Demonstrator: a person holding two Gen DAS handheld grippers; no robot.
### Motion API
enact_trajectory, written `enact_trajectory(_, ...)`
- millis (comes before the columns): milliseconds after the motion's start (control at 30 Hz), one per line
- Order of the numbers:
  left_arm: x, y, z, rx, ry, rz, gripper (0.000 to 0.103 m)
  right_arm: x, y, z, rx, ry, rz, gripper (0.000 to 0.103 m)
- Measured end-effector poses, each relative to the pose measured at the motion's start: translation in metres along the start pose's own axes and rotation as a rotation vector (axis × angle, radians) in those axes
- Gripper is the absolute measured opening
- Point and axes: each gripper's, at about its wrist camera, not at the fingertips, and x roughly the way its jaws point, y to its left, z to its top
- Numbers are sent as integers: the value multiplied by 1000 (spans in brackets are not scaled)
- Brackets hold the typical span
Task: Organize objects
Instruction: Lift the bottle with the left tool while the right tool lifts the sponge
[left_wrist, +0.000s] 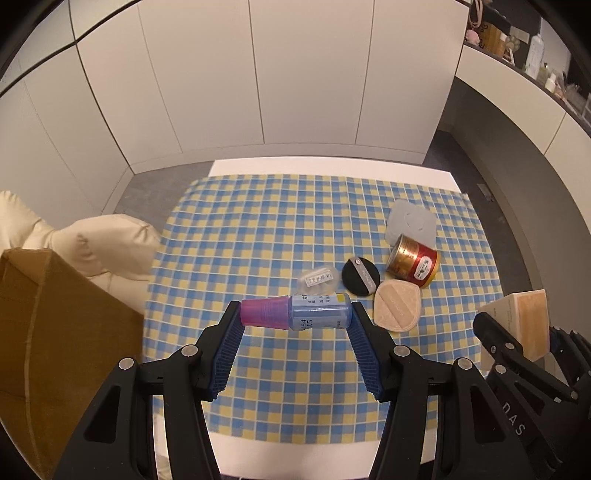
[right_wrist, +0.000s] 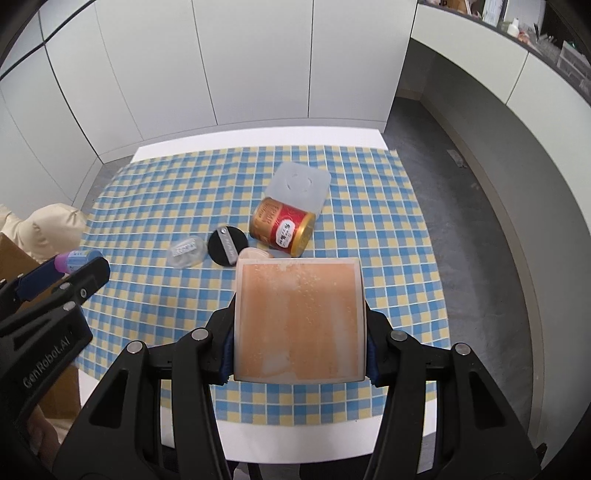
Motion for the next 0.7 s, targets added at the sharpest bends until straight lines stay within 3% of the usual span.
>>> enact_trajectory(267,-46,21,19,-32,-23,50,57,-59,5,20,-5,-58,-8,54)
enact_trajectory(367,-74,24,23,-17,-74,107,57,-86,9,30,-18,-95,-10,54)
enact_trajectory(700,-157,32,39,-17,-192,117,57,-167,27,54,-75,-171,18,54)
